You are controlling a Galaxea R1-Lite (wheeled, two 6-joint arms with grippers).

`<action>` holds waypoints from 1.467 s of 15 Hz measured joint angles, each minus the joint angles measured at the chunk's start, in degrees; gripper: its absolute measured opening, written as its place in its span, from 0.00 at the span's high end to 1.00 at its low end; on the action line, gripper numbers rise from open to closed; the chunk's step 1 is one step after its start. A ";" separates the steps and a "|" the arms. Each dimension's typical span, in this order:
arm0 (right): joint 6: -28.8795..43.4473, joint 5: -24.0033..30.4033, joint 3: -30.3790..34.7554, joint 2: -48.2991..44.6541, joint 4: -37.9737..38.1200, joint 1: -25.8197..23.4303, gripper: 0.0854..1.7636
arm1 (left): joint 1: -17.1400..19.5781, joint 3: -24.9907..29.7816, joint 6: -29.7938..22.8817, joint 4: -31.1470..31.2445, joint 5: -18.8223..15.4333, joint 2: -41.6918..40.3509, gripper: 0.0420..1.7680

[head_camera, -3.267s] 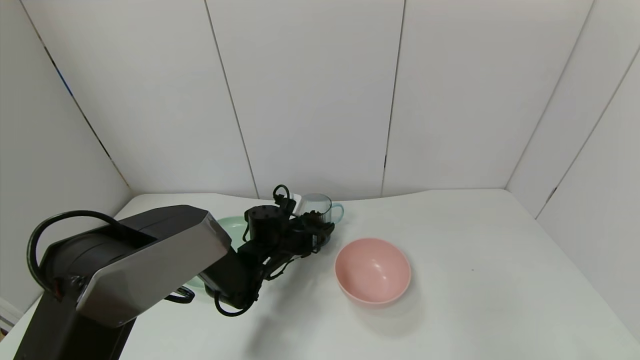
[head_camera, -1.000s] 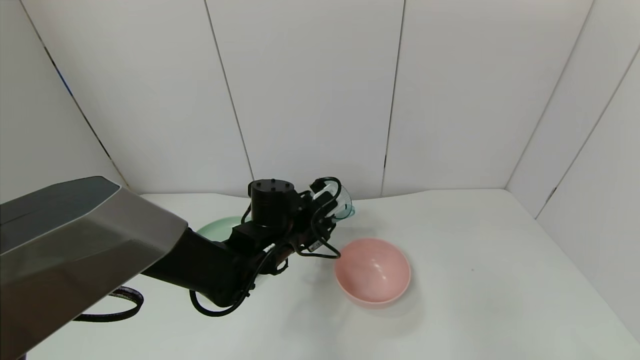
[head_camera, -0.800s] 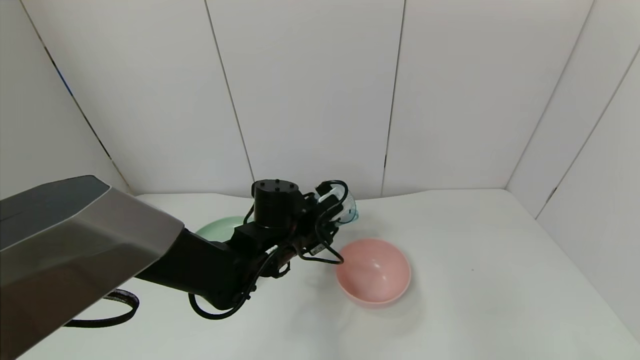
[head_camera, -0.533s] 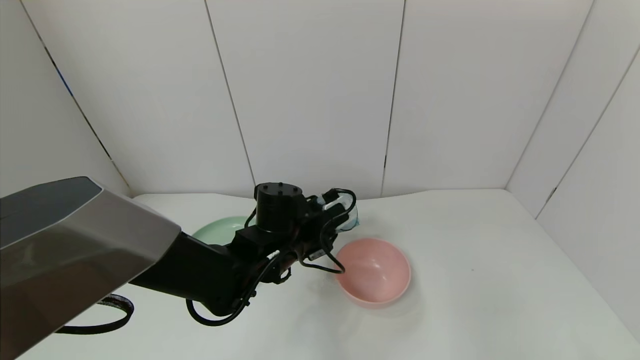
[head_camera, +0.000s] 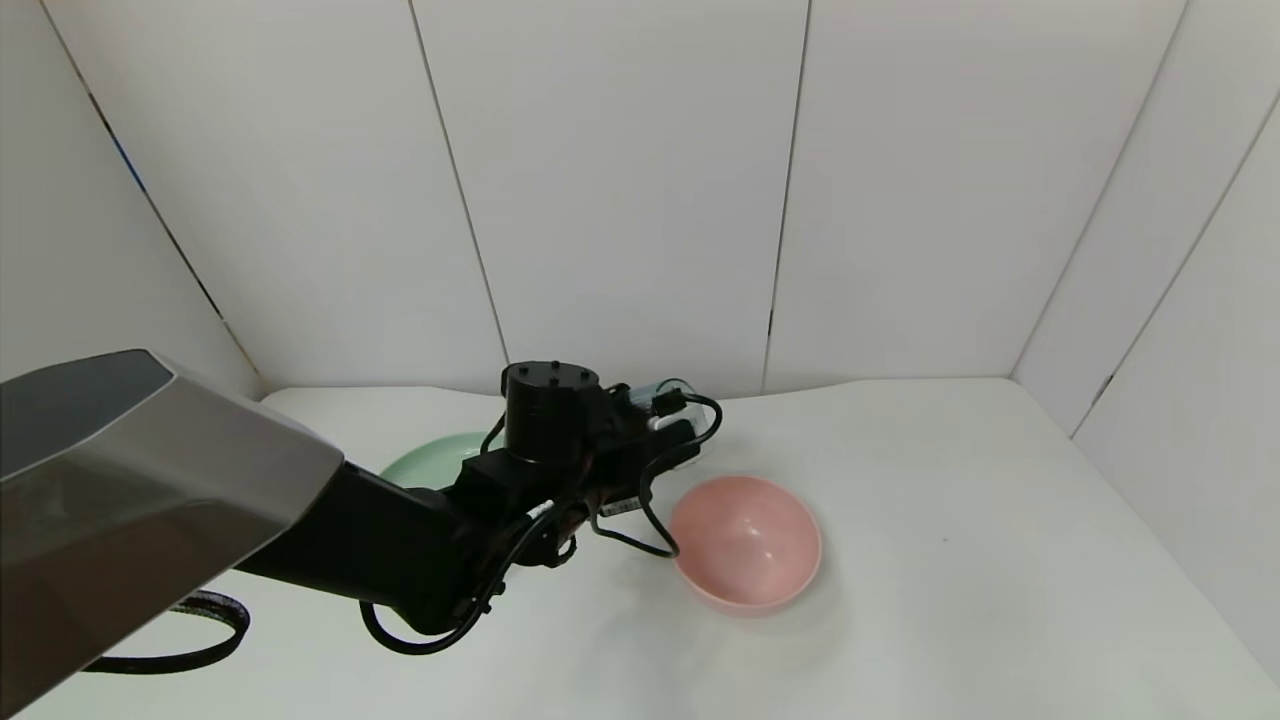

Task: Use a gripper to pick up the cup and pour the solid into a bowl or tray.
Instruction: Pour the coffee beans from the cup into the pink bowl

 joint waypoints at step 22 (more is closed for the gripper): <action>-0.02 -0.02 0.00 0.00 0.00 0.00 0.03 | -3.17 0.52 16.32 6.86 4.00 -4.62 0.27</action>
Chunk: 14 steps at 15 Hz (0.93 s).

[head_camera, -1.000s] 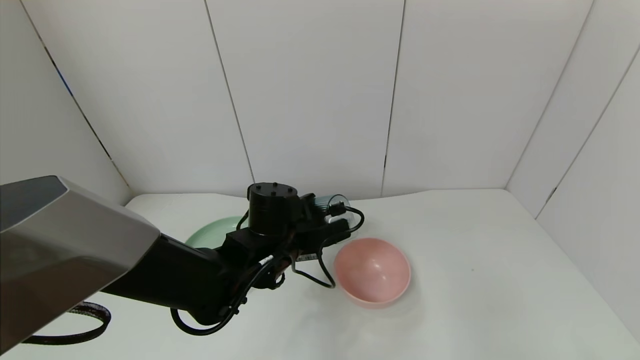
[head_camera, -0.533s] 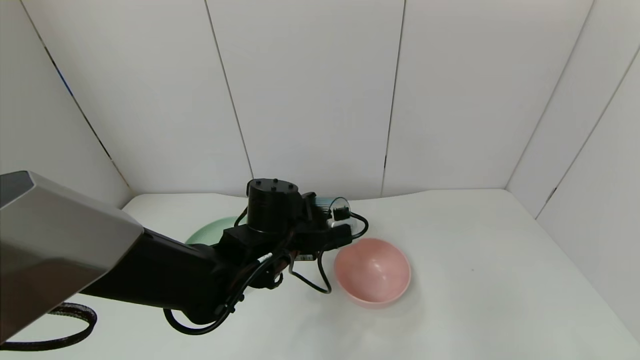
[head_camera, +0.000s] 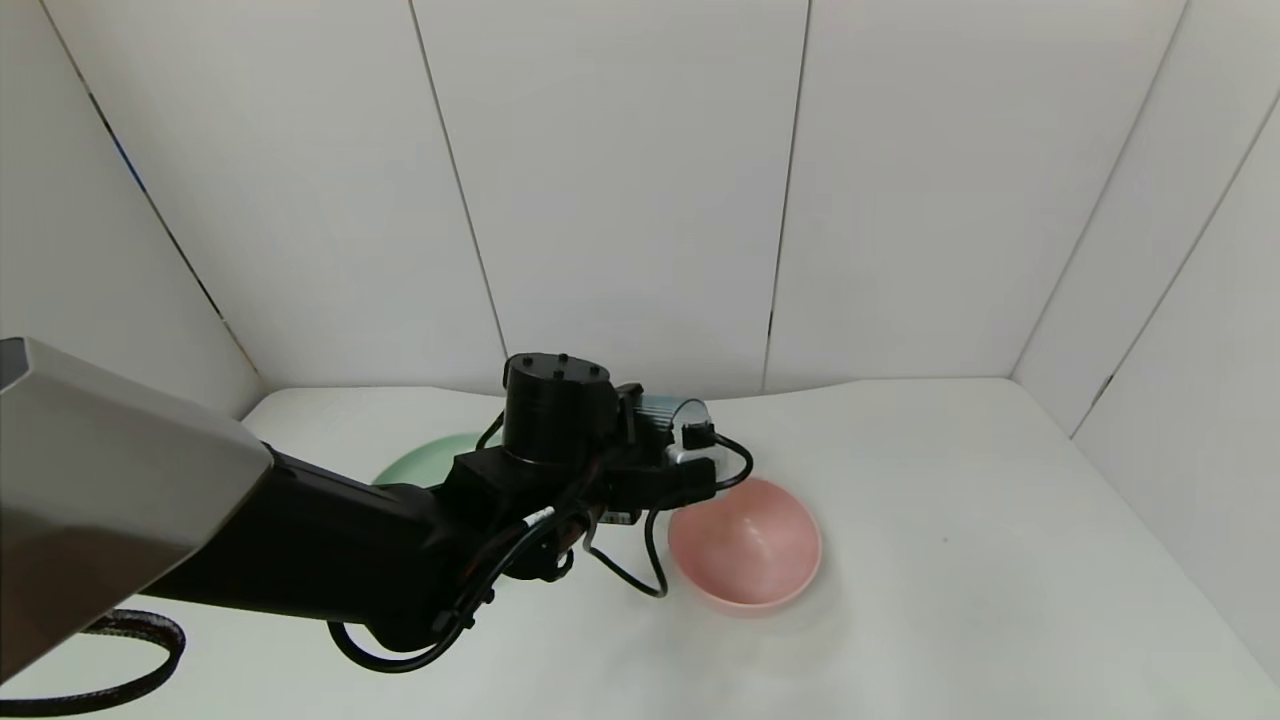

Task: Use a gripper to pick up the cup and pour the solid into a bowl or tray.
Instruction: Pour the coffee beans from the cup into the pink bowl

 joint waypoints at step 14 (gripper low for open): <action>0.02 0.00 0.00 0.00 0.00 0.00 0.03 | -2.72 -3.78 4.30 7.34 5.40 -0.26 0.28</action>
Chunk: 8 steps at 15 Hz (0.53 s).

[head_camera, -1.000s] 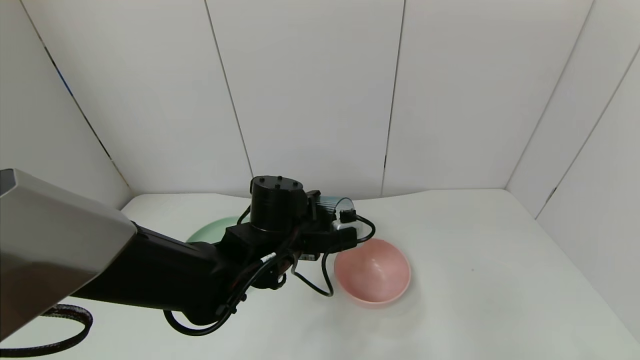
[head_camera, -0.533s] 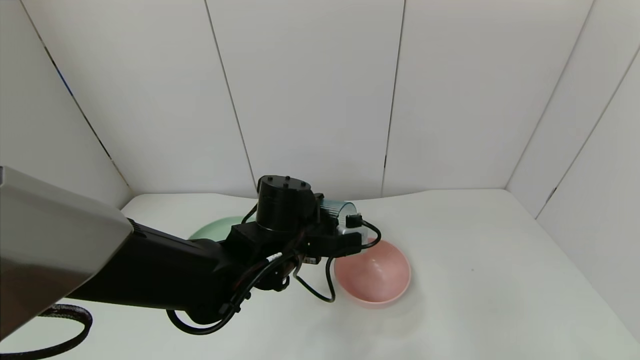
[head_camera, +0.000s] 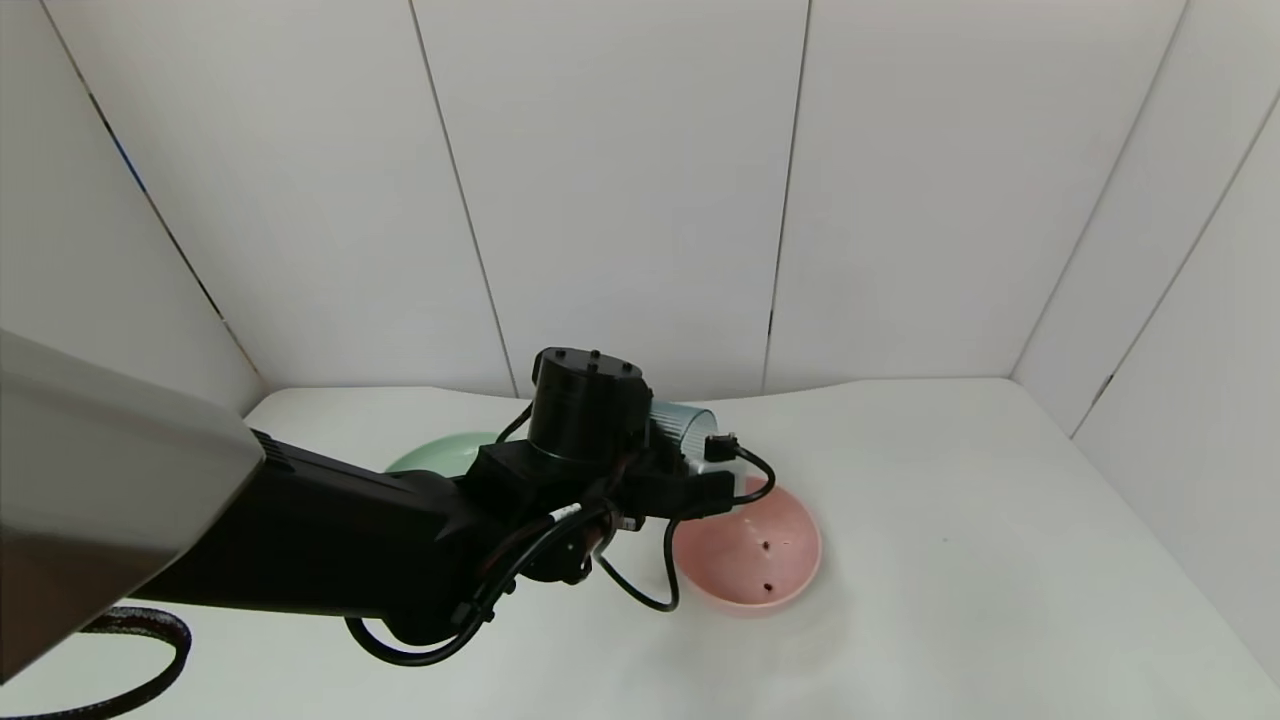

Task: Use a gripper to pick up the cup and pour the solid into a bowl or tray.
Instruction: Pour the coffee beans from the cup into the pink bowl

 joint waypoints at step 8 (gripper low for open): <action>0.00 0.00 0.00 0.00 -0.02 0.00 0.03 | -2.10 -3.99 1.49 7.63 4.49 0.45 0.28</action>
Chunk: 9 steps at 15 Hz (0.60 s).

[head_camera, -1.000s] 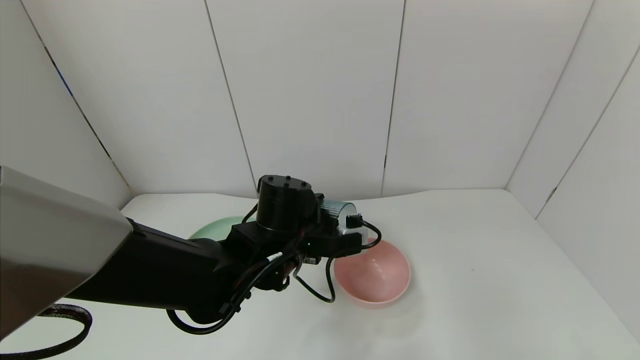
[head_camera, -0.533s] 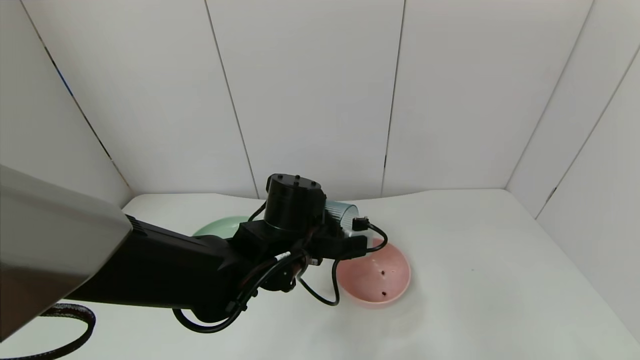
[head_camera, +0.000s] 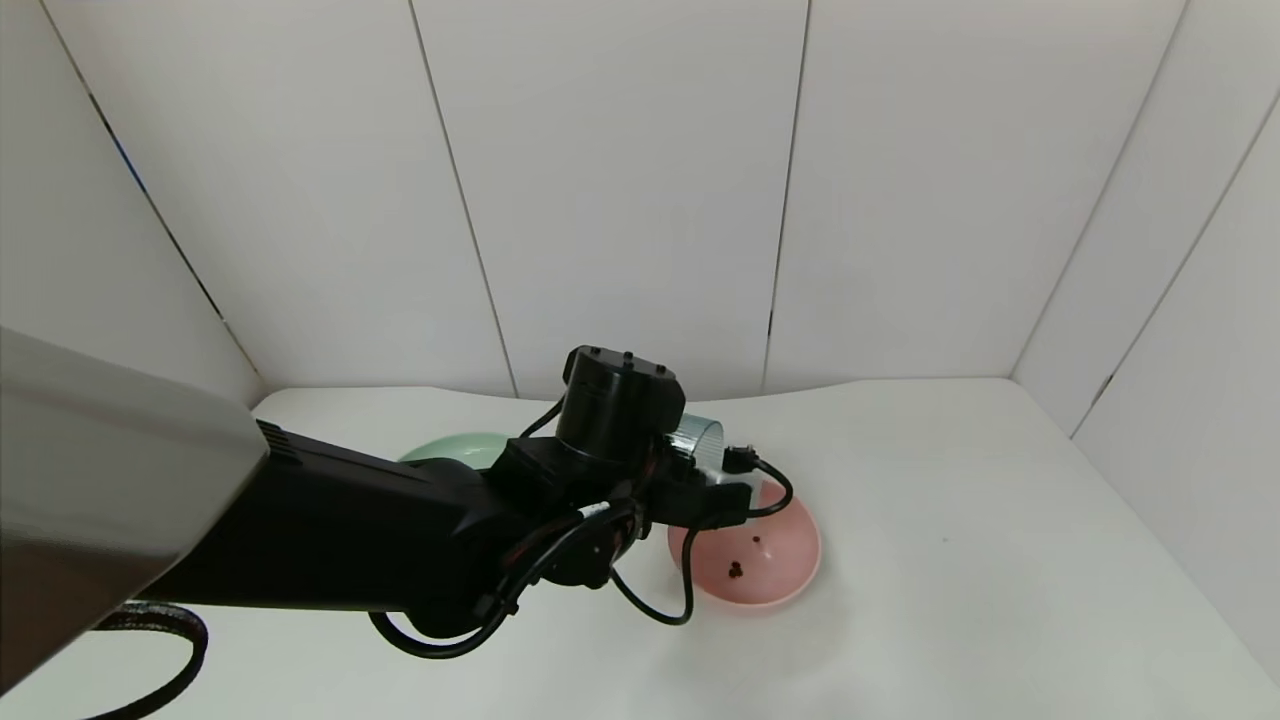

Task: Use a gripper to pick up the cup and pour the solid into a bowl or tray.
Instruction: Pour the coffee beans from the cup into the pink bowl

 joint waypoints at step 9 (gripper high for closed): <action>0.00 0.02 0.00 0.00 0.02 0.00 0.03 | -1.49 -5.22 1.18 5.05 3.41 2.56 0.28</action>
